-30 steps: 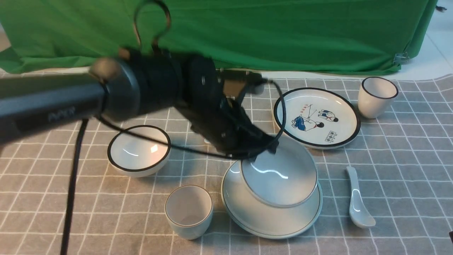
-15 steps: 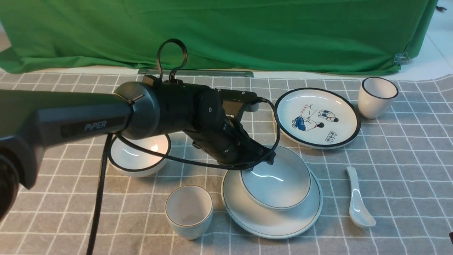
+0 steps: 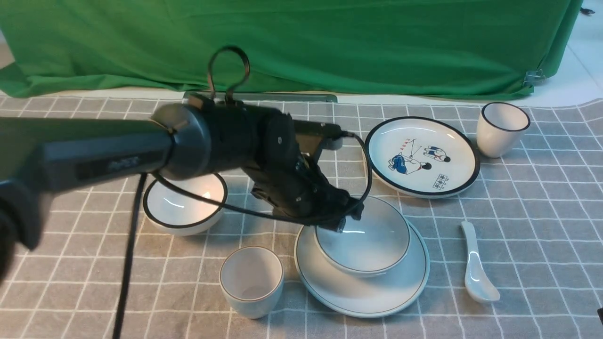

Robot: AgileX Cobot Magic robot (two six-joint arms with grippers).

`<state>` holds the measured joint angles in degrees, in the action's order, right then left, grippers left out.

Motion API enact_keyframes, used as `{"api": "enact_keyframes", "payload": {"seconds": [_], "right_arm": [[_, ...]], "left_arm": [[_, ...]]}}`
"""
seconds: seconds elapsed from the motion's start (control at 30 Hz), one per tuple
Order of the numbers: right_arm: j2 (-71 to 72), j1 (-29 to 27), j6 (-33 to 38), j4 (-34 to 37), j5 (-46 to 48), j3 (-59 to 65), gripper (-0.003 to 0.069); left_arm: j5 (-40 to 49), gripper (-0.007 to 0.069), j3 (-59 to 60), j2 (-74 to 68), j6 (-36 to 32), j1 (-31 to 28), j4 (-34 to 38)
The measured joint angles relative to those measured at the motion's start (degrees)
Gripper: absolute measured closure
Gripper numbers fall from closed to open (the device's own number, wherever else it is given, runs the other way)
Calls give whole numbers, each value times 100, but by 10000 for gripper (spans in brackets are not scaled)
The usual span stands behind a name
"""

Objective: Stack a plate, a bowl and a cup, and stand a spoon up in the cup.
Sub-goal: Use the left arm to put the blue rice bowl into the blue large plate in the middle, then use the left arm to grab a blue teacup

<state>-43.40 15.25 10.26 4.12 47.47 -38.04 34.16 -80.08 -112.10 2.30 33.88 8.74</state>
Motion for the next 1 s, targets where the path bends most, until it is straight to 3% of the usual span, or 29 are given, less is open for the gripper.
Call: {"api": "enact_keyframes", "payload": {"seconds": [0.1, 0.23, 0.3, 0.33, 0.37, 0.47, 0.53, 0.67, 0.87, 1.0], "right_arm": [[0, 0, 0, 0, -126, 0, 615], [0, 0, 0, 0, -210, 0, 610], [0, 0, 0, 0, -218, 0, 606], [0, 0, 0, 0, -218, 0, 606], [0, 0, 0, 0, -223, 0, 606], [0, 0, -6, 0, -238, 0, 606], [0, 0, -6, 0, -257, 0, 603], [0, 0, -31, 0, -257, 0, 603], [0, 0, -178, 11, -261, 0, 596], [0, 0, -182, 18, -261, 0, 594]], "left_arm": [[558, 187, -39, 673, 810, 0, -948], [1067, 311, 196, 1549, 1566, -11, -1973], [1182, 423, 602, 2074, 1790, -18, -2128], [1208, 443, 690, 2119, 1813, -18, -2122], [1266, 520, 1103, 2481, 1889, -18, -2004], [1281, 594, 1572, 2715, 1906, -18, -1797], [1213, 603, 1818, 2758, 1906, -18, -1778], [1074, 566, 1931, 2744, 1906, -18, -1792], [931, 312, 1931, 2431, 1928, -18, -1914], [1005, 195, 1931, 2186, 1929, -18, -1875]]}}
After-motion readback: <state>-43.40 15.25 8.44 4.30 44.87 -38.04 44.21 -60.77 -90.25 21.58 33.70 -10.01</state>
